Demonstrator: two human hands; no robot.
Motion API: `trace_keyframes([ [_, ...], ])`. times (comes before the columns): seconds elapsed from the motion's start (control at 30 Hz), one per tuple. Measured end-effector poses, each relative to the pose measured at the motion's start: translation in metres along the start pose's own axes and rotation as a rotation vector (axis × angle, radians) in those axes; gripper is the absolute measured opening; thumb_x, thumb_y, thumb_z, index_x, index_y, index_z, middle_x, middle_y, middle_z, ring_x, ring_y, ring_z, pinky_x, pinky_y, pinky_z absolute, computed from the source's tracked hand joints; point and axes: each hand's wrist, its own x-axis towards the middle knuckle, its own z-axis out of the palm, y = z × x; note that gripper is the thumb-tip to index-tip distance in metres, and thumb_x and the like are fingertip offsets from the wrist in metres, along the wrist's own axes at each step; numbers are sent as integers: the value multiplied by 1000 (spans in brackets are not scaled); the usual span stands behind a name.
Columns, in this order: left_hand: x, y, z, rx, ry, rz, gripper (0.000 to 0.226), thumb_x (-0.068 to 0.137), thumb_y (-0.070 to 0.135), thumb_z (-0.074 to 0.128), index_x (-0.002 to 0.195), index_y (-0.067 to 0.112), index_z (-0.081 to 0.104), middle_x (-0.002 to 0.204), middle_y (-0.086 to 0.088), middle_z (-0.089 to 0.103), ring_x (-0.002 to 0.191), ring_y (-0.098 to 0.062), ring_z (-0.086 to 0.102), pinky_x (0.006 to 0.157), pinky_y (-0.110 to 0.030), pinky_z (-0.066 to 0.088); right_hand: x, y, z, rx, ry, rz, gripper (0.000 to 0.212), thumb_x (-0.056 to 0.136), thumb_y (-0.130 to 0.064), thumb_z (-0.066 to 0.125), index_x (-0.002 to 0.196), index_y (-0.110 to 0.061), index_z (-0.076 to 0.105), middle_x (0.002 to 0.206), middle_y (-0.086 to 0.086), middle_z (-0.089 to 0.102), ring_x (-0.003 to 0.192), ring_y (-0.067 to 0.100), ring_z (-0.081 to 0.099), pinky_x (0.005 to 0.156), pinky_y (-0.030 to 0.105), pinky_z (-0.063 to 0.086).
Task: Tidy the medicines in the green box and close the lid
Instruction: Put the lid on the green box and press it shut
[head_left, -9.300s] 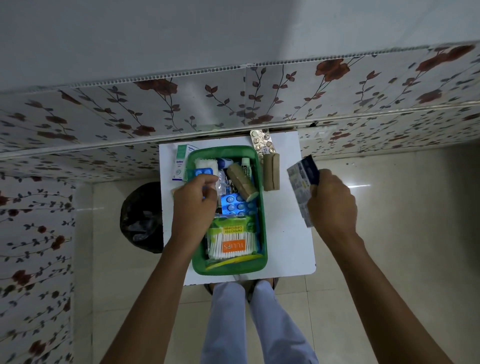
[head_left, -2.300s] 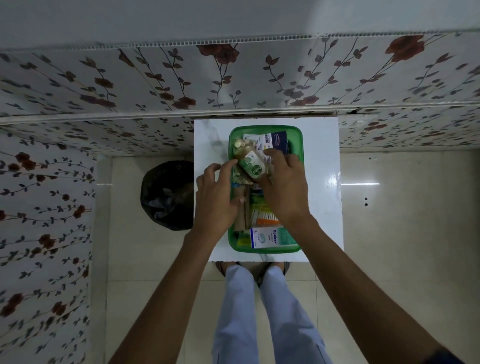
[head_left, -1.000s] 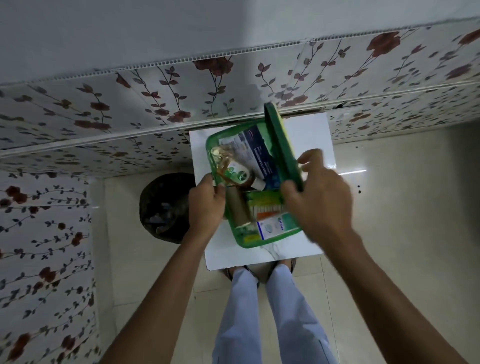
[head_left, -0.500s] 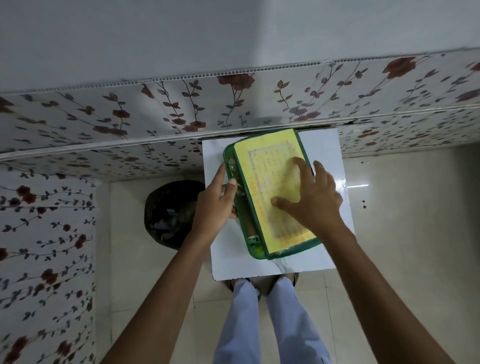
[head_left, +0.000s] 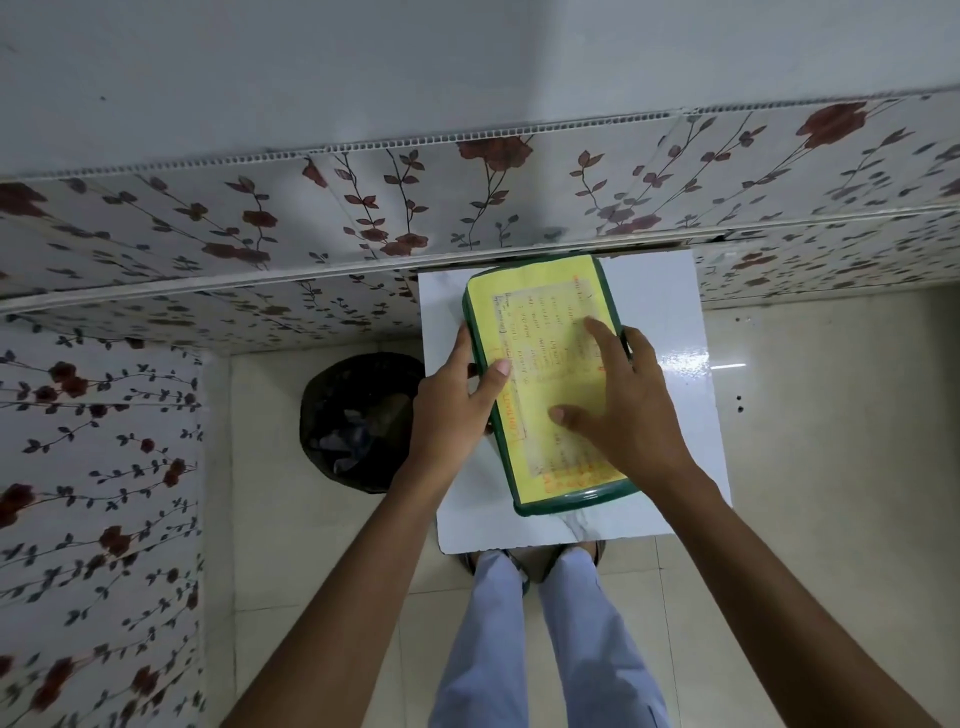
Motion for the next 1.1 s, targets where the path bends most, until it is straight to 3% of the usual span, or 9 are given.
trace_keyframes([
  [0.2,0,-3,2,9,35,25,62,89,40,53,144,25,29,103,4,68,82,-19,69,70,-40,59,-1,9,-1,51,-7,-15,85,71,-27,76,139,-29,26,153,4,20,130,29,37,95,41,45],
  [0.27,0,-3,3,29,52,26,62,88,39,54,144,24,30,106,0,71,74,-14,66,70,-23,57,-1,11,-1,63,-9,-8,84,71,-27,76,139,-30,26,153,2,21,130,28,38,94,41,46],
  [0.33,-3,-1,4,22,57,13,63,88,34,56,144,23,30,114,-1,69,71,-3,59,64,0,44,0,13,-1,60,-11,-8,83,72,-26,75,139,-30,26,153,1,22,129,27,40,93,41,47],
  [0.4,-7,1,6,-8,66,0,63,88,30,58,144,21,30,119,-2,67,79,-2,58,65,5,39,-1,14,-3,51,-4,-20,81,73,-25,75,139,-29,27,153,0,25,127,27,43,91,41,48],
  [0.5,-12,-2,9,-27,95,-5,66,86,32,60,143,21,31,120,-6,67,107,-16,62,82,-10,46,-2,13,-6,38,13,-18,74,76,-23,72,137,-28,31,152,0,28,119,29,50,88,41,50],
  [0.57,-15,-5,12,-40,103,-22,67,85,32,62,143,22,31,119,-7,68,113,-20,61,90,-24,48,-2,11,-7,23,6,15,70,78,-22,70,137,-28,31,153,0,28,116,31,53,89,43,50],
  [0.9,-7,2,8,-75,119,-89,58,82,23,64,137,23,44,113,-5,67,104,-20,61,90,-36,53,-5,2,-2,-6,-8,20,71,80,-21,68,138,-29,29,154,0,25,114,31,55,83,42,53],
  [1.03,-6,12,1,-155,93,-117,35,82,16,63,117,22,60,91,8,66,85,-17,64,79,-32,55,1,-2,-11,23,-4,37,64,79,-21,69,133,-26,35,145,1,40,113,28,55,86,41,51],
  [1.1,6,17,-4,-205,117,-140,23,86,17,58,109,19,64,85,12,62,79,-12,64,78,-32,55,15,-6,-22,124,35,100,53,86,-23,60,133,-22,35,138,4,50,114,29,56,90,44,49],
])
